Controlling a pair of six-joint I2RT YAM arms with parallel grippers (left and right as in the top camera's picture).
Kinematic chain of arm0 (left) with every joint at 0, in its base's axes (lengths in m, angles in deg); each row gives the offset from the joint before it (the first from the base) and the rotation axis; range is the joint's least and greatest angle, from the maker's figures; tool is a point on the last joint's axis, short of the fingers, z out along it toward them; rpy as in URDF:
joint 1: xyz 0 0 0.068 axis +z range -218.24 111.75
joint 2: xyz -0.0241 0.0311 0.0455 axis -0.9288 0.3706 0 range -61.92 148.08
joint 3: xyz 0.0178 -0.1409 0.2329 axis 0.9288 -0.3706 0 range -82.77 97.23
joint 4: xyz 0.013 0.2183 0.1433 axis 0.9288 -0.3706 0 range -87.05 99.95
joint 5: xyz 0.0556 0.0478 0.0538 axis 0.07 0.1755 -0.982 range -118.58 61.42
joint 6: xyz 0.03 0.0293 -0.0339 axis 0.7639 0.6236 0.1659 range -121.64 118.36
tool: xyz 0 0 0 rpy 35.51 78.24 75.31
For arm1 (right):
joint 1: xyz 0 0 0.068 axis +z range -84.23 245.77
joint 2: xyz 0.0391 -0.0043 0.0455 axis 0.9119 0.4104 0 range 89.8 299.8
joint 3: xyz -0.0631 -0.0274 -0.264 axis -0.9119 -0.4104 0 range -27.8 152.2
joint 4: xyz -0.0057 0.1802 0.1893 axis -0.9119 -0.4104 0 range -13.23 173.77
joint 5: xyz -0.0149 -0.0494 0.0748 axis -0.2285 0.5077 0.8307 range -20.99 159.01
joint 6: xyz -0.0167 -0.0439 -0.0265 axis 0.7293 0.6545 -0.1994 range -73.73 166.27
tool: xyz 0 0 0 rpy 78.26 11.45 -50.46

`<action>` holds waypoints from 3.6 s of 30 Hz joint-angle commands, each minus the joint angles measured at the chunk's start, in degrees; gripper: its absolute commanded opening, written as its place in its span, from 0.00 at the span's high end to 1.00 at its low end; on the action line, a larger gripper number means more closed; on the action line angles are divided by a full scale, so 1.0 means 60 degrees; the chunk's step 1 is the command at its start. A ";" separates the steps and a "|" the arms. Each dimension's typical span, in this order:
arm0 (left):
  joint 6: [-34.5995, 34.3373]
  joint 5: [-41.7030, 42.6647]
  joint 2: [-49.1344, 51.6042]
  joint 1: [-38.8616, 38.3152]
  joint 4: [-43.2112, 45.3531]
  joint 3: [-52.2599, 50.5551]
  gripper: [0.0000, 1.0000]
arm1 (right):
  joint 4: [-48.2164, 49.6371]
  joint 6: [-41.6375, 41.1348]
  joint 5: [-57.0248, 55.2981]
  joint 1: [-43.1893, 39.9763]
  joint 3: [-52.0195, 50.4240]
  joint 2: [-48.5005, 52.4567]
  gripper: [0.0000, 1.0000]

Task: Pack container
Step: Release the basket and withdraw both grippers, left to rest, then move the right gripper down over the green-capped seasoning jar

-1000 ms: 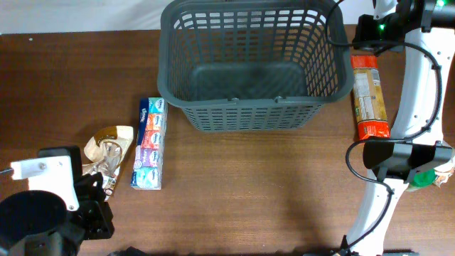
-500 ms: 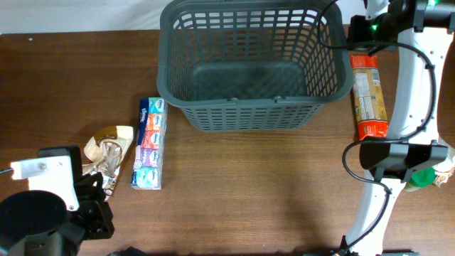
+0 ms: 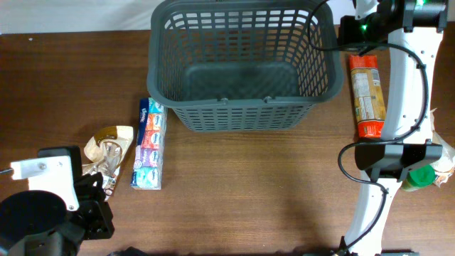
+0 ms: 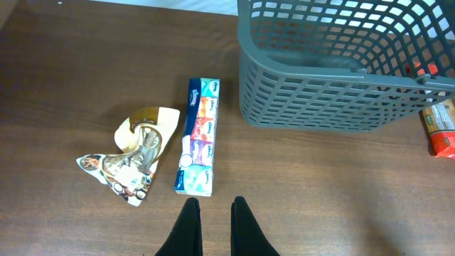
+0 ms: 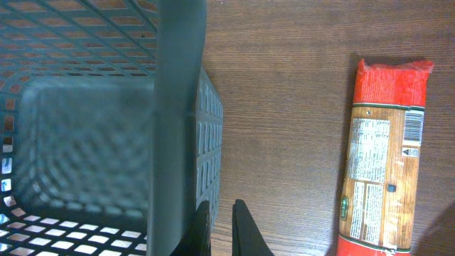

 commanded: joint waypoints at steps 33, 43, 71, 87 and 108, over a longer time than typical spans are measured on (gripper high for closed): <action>-0.0055 -0.1399 0.0007 0.0007 -0.0004 0.0007 0.83 | -0.0353 -0.0965 -0.1723 0.0087 -0.0055 -0.1698 0.96; 0.0375 -0.4386 0.0004 0.0007 -0.0004 0.0007 0.61 | -0.0827 -0.1836 -0.2827 -0.0291 -0.0087 -0.4408 0.60; 0.0335 -0.4816 0.0004 0.0004 -0.0004 0.0007 0.00 | -0.0594 -0.2856 -0.2667 -0.5289 -0.9741 -0.8495 0.01; 0.0339 -0.4816 0.0004 0.0004 -0.0004 0.0007 0.00 | 0.0678 -0.3479 -0.2437 -0.6226 -1.0936 -0.7767 0.01; 0.0339 -0.4816 0.0004 0.0004 -0.0004 0.0007 0.00 | 0.1763 -0.3705 -0.3592 -0.6218 -1.2972 -0.7785 0.01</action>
